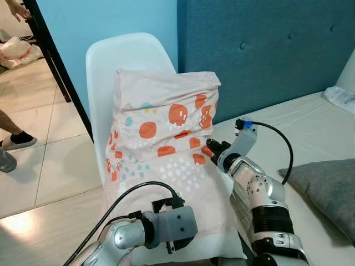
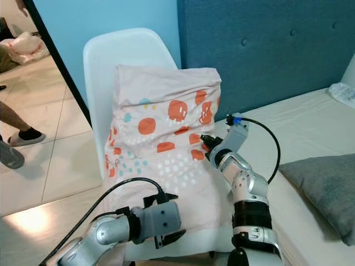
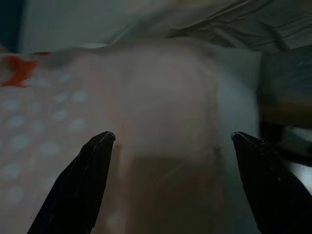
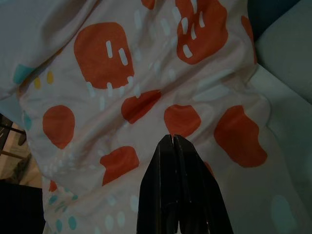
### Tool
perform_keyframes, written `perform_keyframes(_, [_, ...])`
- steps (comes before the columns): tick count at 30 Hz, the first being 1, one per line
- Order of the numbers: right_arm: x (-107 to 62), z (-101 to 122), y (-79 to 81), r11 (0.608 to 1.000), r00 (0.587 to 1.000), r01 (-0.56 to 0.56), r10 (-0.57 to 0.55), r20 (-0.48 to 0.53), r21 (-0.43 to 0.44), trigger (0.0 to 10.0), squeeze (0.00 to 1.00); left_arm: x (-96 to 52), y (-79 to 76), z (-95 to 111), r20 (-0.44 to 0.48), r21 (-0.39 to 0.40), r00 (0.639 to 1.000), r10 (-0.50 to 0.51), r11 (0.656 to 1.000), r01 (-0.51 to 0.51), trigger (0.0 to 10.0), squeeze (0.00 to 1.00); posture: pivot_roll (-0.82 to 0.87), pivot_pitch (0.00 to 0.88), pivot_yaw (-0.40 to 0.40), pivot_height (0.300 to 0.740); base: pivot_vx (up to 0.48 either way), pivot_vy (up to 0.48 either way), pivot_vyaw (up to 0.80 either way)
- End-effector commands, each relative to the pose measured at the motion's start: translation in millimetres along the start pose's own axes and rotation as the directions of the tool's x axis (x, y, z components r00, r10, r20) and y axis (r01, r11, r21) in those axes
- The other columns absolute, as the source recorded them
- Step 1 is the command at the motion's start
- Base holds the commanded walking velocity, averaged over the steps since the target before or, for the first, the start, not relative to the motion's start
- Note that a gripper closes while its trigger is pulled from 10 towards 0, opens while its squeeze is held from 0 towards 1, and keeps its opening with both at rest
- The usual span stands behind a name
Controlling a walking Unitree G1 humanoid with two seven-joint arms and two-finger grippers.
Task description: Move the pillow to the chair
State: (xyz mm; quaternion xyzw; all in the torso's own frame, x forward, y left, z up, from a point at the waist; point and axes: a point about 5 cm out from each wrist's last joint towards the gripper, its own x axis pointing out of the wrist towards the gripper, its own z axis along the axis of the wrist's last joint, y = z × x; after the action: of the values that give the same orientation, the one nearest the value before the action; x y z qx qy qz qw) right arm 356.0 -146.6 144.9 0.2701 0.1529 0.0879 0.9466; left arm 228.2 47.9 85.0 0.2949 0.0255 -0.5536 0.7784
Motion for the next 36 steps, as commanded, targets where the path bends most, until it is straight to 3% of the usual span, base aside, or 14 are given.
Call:
perform_keyframes(1, [0.6, -2, 3.2, 0.999, 1.0, 0.007, -0.008, -0.02, -0.038, 10.0, 0.0, 9.9, -10.0, -9, -0.035, -0.087, 0.995, -0.094, 0.992, 0.09, 10.0, 0.0, -0.01, 0.059, 0.045, 0.564, 0.0, 0.0, 0.0])
perform_keyframes(6, [-1.5, -5, 5.4, 0.997, 0.999, 0.0, -0.003, -0.032, -0.077, 10.0, 0.0, 17.3, -16.0, -21, -0.091, -0.186, 0.983, -0.16, 0.972, 0.141, 10.0, 0.0, -0.02, 0.058, 0.047, 0.564, 0.0, 0.0, 0.0])
perform_keyframes(8, [-5.9, -14, 5.2, 0.986, 0.997, -0.024, 0.011, -0.078, -0.166, 10.0, 0.0, 17.4, -18.5, -28, -0.114, -0.25, 0.976, -0.183, 0.957, 0.15, 10.0, 0.0, -0.02, 0.063, 0.05, 0.564, 0.0, 0.0, 0.0])
perform_keyframes(10, [-8.2, -18, 4.9, 0.979, 0.995, -0.04, 0.019, -0.103, -0.202, 10.0, 0.0, 17.1, -18.5, -29, -0.122, -0.259, 0.975, -0.184, 0.955, 0.147, 10.0, 0.0, -0.02, 0.064, 0.05, 0.564, 0.0, 0.0, 0.0])
perform_keyframes(12, [-12.8, -26, 3.5, 0.969, 0.988, -0.066, 0.031, -0.149, -0.238, 10.0, 0.0, 17.8, -16.4, -31, -0.132, -0.255, 0.977, -0.166, 0.959, 0.128, 10.0, 0.0, -0.02, 0.065, 0.05, 0.564, 0.0, 0.0, 0.0])
perform_keyframes(13, [-26.3, -47, -4.5, 0.946, 0.96, -0.113, 0.025, -0.28, -0.305, 10.0, 0.0, 19.8, -9.3, -31, -0.138, -0.236, 0.985, -0.1, 0.969, 0.065, 10.0, 0.0, -0.02, 0.067, 0.049, 0.564, 0.0, 0.0, 0.0])
perform_keyframes(14, [-30.8, -53, -7.0, 0.939, 0.947, -0.128, 0.02, -0.32, -0.319, 10.0, 0.0, 20.8, -7.0, -31, -0.139, -0.232, 0.987, -0.081, 0.972, 0.047, 10.0, 0.0, -0.02, 0.067, 0.049, 0.564, 0.0, 0.0, 0.0])
perform_keyframes(18, [-41.3, -63, -13.7, 0.915, 0.921, -0.157, 0.0, -0.391, -0.371, 10.0, 0.0, 23.2, -2.4, -30, -0.142, -0.207, 0.989, -0.035, 0.978, 0.005, 10.0, 0.0, -0.02, 0.071, 0.049, 0.564, 0.0, 0.0, 0.0])
perform_keyframes(19, [-54.0, -70, -21.6, 0.894, 0.89, -0.174, -0.035, -0.454, -0.412, 10.0, 0.0, 26.4, 4.5, -27, -0.137, -0.179, 0.99, 0.046, 0.981, -0.071, 10.0, 0.0, -0.03, 0.076, 0.048, 0.564, 0.0, 0.0, 0.0])
perform_keyframes(21, [-62.4, -72, -25.5, 0.882, 0.873, -0.187, -0.053, -0.486, -0.433, 10.0, 0.0, 28.0, 6.0, -24, -0.122, -0.178, 0.989, 0.078, 0.979, -0.099, 10.0, 0.0, -0.03, 0.076, 0.048, 0.564, 0.0, 0.0, 0.0])
perform_keyframes(28, [-72.7, -61, -29.5, 0.86, 0.87, -0.187, -0.08, -0.487, -0.474, 10.0, 0.0, 29.1, -5.4, -26, -0.131, -0.196, 0.991, 0.039, 0.979, -0.065, 10.0, 0.0, -0.04, 0.085, 0.053, 0.564, 0.0, 0.0, 0.0])
perform_keyframes(36, [-75.5, -52, -29.2, 0.854, 0.878, -0.175, -0.091, -0.47, -0.491, 10.0, 0.0, 28.6, -8.4, -38, -0.193, -0.14, 0.981, 0.033, 0.988, -0.06, 10.0, 0.0, -0.05, 0.082, 0.054, 0.564, 0.0, 0.0, 0.0])
